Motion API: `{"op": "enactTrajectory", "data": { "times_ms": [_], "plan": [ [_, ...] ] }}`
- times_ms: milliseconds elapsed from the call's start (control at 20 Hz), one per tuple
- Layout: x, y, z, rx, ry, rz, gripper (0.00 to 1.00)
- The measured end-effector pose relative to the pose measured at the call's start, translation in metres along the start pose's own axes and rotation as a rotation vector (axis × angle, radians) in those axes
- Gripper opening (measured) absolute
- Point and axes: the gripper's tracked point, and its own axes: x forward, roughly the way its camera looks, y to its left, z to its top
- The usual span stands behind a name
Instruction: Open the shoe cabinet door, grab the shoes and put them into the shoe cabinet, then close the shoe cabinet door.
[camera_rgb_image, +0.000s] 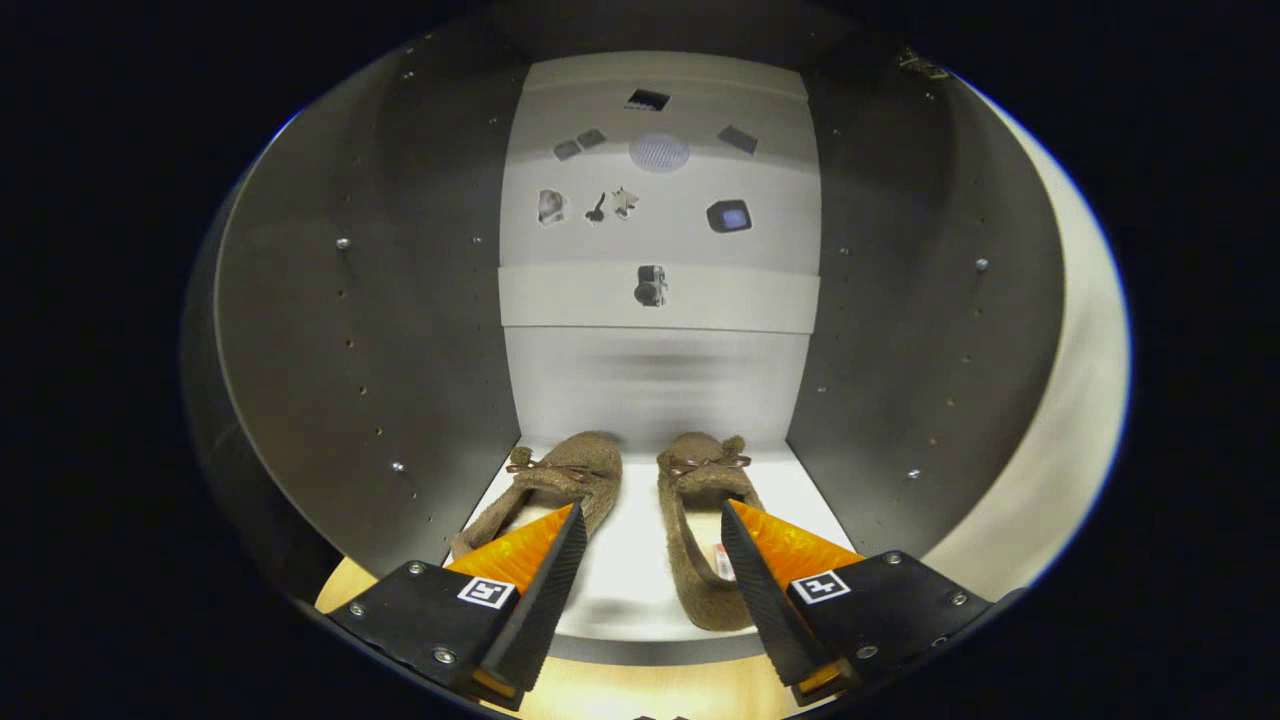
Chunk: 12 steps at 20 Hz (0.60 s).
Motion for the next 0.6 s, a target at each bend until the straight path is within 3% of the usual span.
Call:
{"op": "enactTrajectory", "data": {
  "times_ms": [600],
  "plan": [
    [-0.137, 0.018, -0.018, 0.085, -0.075, -0.036, 0.86]
  ]
}}
